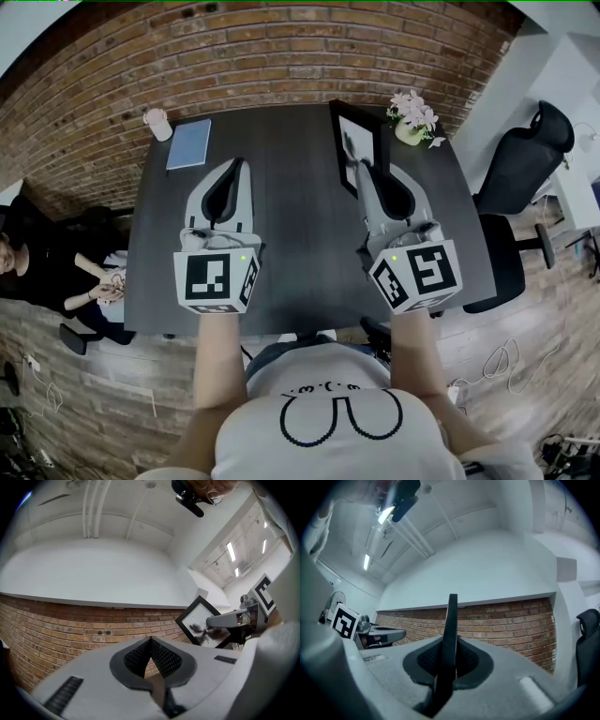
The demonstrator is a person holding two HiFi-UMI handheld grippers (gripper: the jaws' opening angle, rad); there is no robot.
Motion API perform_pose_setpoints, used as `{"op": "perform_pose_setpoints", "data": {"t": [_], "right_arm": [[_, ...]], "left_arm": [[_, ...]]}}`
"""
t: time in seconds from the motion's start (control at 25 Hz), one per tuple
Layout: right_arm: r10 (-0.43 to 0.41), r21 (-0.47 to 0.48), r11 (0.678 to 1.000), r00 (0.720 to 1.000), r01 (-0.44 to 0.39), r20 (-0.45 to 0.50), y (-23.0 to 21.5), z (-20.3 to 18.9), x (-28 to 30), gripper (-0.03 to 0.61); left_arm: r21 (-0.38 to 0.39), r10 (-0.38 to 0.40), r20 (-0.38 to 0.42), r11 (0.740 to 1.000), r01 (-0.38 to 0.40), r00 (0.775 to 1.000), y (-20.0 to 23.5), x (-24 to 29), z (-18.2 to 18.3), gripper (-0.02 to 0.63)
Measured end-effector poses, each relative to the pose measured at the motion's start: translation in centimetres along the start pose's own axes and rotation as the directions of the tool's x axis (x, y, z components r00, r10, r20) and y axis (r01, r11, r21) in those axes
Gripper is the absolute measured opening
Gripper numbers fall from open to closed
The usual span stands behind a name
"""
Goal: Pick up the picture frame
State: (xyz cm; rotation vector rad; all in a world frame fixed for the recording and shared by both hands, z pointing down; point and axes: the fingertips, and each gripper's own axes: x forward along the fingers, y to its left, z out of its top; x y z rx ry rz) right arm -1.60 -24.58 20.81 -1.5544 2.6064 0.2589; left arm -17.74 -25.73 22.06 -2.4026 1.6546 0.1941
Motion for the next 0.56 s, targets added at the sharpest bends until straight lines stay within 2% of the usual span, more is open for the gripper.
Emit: {"op": "perform_pose_setpoints", "data": {"t": [0.28, 0.56], "right_arm": [[0.002, 0.001, 1.0, 1.0, -0.002, -0.007, 0.5, -0.2, 0.2, 0.029], [0.005, -0.009, 1.0, 1.0, -0.006, -0.02, 1.1, -0.7, 0.2, 0.029]], "left_arm": [[-0.004, -0.001, -0.003, 1.0, 0.001, 1.0, 0.4, -0.3, -0.1, -0.002], [-0.06, -0.003, 0.002, 0.998, 0.004, 1.0, 0.9, -1.1, -0.6, -0.002]]}}
